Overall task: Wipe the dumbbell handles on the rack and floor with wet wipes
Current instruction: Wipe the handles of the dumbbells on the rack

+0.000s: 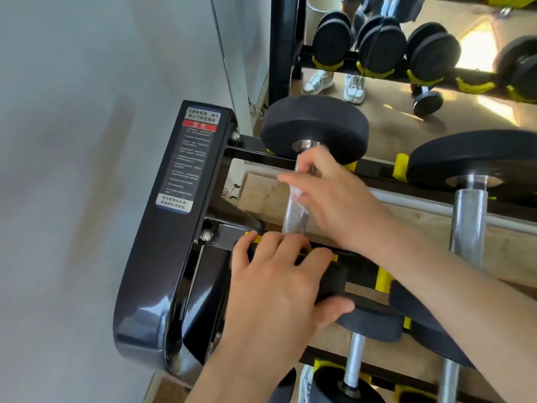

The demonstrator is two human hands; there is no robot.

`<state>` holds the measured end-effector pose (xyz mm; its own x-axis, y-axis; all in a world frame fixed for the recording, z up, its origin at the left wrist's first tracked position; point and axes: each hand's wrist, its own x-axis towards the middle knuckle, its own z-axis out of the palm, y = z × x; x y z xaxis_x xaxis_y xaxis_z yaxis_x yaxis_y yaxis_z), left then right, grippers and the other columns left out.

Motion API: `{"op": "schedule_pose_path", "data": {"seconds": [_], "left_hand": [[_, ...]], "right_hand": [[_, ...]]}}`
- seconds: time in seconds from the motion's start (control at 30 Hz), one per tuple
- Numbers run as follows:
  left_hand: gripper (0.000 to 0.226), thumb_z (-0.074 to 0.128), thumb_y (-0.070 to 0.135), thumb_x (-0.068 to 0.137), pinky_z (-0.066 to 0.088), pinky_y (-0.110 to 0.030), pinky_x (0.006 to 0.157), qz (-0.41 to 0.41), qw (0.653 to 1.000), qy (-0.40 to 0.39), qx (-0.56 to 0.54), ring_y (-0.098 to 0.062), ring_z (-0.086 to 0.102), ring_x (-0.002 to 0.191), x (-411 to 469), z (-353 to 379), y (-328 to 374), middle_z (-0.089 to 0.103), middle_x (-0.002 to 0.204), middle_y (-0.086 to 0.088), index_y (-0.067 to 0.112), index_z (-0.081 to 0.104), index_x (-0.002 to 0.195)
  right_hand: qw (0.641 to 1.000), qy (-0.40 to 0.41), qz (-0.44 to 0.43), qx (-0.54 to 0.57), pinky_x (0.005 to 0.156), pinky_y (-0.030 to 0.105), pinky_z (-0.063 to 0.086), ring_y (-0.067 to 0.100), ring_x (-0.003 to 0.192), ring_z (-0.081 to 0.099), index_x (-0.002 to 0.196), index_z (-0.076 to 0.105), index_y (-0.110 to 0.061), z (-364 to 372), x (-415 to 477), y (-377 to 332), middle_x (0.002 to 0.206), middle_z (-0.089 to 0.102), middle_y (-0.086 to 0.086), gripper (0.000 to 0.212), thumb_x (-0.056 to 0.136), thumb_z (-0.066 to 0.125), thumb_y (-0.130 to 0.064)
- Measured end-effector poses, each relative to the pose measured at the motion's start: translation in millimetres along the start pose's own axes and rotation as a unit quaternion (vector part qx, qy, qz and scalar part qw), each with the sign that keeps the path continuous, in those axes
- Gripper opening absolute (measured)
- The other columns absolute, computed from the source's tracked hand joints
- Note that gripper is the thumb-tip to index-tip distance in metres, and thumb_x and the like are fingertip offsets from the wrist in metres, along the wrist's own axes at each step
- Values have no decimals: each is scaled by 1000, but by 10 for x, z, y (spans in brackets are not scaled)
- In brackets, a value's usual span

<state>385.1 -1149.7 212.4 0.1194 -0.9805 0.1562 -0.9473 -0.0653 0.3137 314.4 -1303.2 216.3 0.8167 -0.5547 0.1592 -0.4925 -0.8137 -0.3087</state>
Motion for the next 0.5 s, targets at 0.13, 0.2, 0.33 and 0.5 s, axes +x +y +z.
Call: {"op": "schedule_pose_path", "data": {"seconds": [0.13, 0.2, 0.33, 0.5], "left_hand": [[50, 75, 66, 57, 42, -38, 88, 42, 999, -6, 2, -15, 60, 87, 63, 8, -38, 66, 87, 12, 31, 68, 93], [43, 72, 63, 60, 37, -32, 77, 73, 997, 19, -20, -13, 60, 82, 96, 39, -94, 66, 82, 14, 30, 69, 88], [41, 70, 63, 64, 41, -35, 71, 94, 989, 65, -92, -8, 59, 79, 96, 27, -275, 68, 81, 16, 29, 72, 87], [44, 71, 64, 66, 45, -37, 71, 99, 982, 75, -142, -5, 60, 82, 84, -24, -397, 70, 87, 17, 27, 75, 90]], "right_hand": [[996, 60, 42, 41, 71, 9, 30, 20, 96, 58, 115, 69, -11, -5, 21, 95, 115, 58, 7, 32, 85, 64, 0], [999, 13, 16, 35, 79, 16, 37, 18, 101, 53, 118, 67, -10, 25, -65, 72, 122, 49, 7, 28, 90, 63, -13], [998, 9, -16, 59, 88, 31, 47, 22, 106, 54, 123, 64, -10, -38, -70, 40, 125, 50, 7, 32, 93, 54, -13], [988, 134, 24, 75, 78, 38, 55, 24, 87, 66, 99, 76, -11, 56, 72, 84, 96, 70, 6, 20, 86, 62, -4]]}}
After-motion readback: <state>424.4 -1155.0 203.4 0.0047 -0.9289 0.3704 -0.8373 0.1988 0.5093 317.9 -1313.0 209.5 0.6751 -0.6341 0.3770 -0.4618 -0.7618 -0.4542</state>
